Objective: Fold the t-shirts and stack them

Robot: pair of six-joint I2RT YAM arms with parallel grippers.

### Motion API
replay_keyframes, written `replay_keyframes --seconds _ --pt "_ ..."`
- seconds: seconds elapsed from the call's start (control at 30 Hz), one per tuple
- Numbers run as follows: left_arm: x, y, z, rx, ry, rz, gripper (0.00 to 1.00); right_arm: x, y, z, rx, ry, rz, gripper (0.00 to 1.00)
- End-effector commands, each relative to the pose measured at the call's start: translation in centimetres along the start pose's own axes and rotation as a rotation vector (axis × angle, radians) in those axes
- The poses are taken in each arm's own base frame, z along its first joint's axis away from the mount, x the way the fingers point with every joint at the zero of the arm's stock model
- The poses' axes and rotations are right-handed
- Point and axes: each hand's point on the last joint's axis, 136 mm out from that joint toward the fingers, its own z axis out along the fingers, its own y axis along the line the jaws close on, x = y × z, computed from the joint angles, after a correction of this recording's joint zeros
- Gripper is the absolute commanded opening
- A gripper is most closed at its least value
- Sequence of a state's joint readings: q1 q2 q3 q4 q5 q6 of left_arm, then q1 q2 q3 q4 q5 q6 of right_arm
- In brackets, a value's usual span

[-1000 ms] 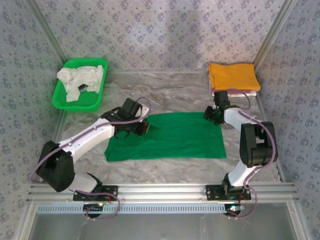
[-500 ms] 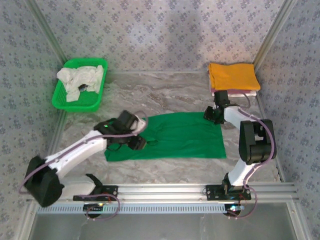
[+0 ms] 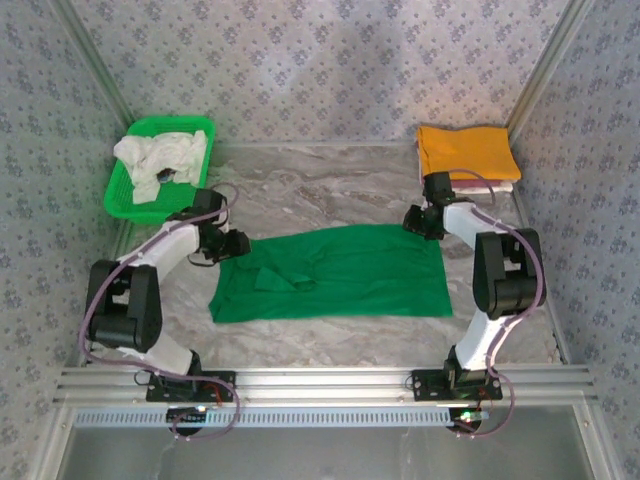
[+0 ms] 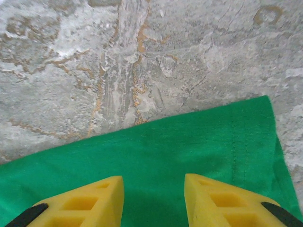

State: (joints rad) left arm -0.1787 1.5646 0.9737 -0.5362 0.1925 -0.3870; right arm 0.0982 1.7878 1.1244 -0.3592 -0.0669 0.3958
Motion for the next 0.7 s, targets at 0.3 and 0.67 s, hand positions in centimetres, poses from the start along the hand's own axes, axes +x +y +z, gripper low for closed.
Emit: replay_keyframes --seconds 0.3,0.67 --pt "-3.0 -0.9 1.6 0.032 -0.028 -0.034 0.00 0.9 -0.8 1.1 0.025 0.062 0.026 0.41" --pt "-8.6 -1.1 -0.8 0.097 -0.071 -0.052 0.00 3.3 -2.6 3.4 0.052 0.202 0.130 0.36"
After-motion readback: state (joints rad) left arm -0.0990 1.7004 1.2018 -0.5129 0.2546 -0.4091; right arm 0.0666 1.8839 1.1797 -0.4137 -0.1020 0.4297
